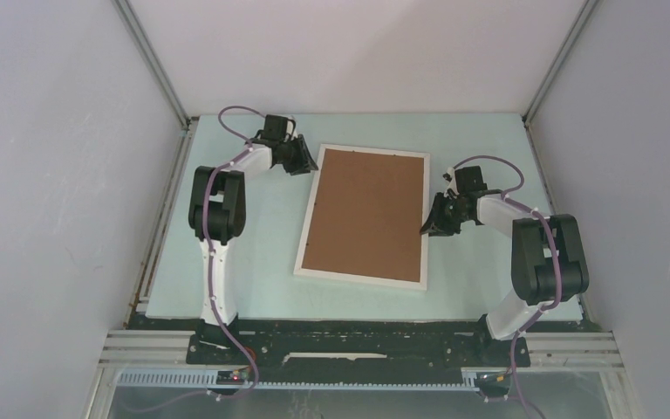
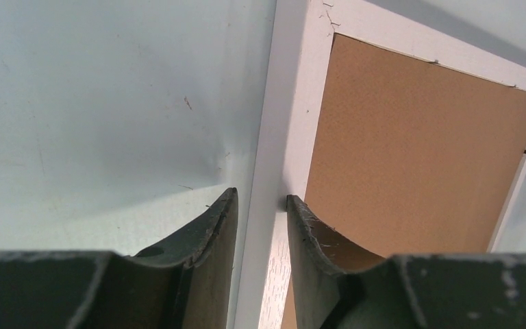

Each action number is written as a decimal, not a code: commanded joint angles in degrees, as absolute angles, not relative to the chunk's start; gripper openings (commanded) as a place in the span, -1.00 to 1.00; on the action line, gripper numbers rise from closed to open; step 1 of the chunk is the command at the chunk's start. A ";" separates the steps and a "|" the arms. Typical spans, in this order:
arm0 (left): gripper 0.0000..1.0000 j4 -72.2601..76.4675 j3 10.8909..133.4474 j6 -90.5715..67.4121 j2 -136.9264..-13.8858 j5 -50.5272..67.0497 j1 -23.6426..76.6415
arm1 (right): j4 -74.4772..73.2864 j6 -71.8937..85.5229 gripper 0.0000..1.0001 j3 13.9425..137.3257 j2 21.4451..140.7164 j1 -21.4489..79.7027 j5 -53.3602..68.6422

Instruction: Put the photo into the frame

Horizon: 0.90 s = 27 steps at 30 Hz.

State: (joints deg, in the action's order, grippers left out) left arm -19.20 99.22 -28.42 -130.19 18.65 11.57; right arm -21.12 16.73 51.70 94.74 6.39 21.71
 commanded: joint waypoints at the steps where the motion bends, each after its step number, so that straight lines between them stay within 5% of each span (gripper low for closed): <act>1: -0.25 -22.15 101.88 -26.22 -131.79 18.03 12.89 | -17.14 15.52 -0.99 52.56 95.30 7.55 22.85; 27: -0.31 -38.28 110.52 -24.08 -135.13 12.90 17.48 | -17.14 15.56 -0.99 52.55 94.41 8.00 22.94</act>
State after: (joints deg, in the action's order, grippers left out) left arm -28.67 106.83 -25.52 -132.40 13.67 14.39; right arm -21.10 16.67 51.70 94.72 6.46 21.69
